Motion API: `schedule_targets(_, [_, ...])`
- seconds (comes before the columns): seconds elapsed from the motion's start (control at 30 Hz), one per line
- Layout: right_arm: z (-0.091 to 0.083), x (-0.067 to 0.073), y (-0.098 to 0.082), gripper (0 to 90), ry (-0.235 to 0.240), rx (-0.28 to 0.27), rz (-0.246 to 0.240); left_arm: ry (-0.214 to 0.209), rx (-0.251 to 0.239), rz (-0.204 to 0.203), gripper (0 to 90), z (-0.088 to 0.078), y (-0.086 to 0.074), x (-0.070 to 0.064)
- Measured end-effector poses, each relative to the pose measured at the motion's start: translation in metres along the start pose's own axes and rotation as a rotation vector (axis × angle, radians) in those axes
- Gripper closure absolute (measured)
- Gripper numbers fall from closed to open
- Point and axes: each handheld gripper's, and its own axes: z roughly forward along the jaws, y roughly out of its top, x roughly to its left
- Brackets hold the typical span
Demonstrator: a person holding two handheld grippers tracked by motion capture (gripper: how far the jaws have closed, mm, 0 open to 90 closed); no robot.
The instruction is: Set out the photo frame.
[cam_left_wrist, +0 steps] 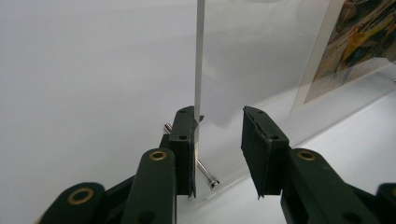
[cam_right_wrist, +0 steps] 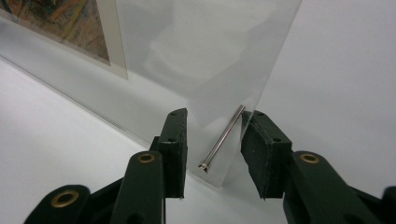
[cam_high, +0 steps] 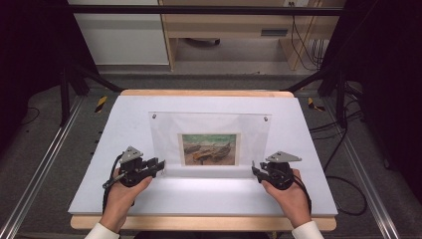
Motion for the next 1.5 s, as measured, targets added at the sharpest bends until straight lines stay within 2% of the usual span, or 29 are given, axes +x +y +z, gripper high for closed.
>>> schedule_targets(0.8, [-0.0008,0.0019,-0.0045,62.2,0.001,0.001,0.004,-0.002,0.002,0.009,64.1,-0.0013,-0.0038,-0.0015])
schedule_targets(1.5, [-0.0011,0.0029,-0.0054,62.3,-0.007,-0.003,-0.023,-0.004,0.001,0.023,64.1,-0.0025,-0.0056,-0.0022])
